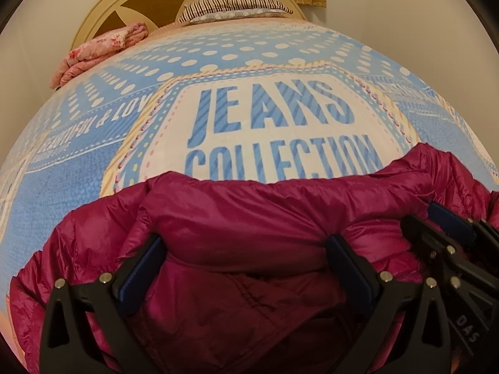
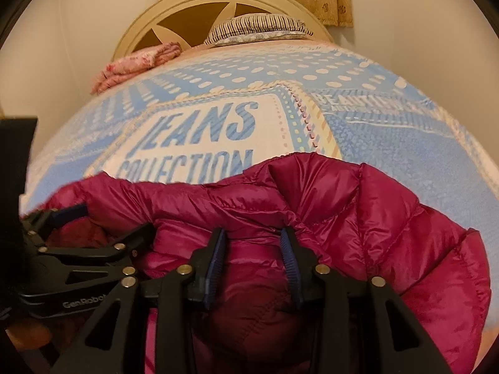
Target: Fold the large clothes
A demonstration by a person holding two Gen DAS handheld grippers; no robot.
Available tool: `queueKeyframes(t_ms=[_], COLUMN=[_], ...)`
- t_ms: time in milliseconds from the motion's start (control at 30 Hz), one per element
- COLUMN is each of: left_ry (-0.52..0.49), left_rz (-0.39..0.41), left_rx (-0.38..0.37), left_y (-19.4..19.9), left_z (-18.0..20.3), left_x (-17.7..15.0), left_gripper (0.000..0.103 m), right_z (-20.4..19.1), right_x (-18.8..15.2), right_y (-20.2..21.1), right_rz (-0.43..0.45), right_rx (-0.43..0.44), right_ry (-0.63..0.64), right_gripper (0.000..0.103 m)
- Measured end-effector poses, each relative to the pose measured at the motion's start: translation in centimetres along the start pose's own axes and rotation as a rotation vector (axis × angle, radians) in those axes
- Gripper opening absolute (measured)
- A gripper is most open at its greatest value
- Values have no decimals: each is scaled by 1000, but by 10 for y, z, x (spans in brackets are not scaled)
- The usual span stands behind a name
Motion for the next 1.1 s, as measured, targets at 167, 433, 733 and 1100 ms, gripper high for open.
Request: queueKeyframes(t_ms=[167,433,733,1100], left_ry=[-26,-11,-112,-34], left_rz=[-2,180,308,194], left_rx=[18,-12,-123,-74], left_y=[7,112,276,336], left_z=[-1,-8,-58,-106], left_x=[5,40,-53,-227], left_gripper=[103,103,103,103], right_z=[-11,1,24,81], right_x=[3,30,-39,-171], right_y=[8,77,230,360], right_rz=[-33,27,36,0], right_rx=[23,-18,53,-27], right_ry=[46,61,144,42], right_gripper=[64,69,69,69])
Point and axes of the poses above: each gripper's, at about its wrist camera, not at the fingertips, and y roughly against the way its jaws point, z to its right, x to its top, the point moved 10 cm from there along -y, roughly the way its jaws point, and after that the axes turned 13 degrees about z, right-handed, at the moved point
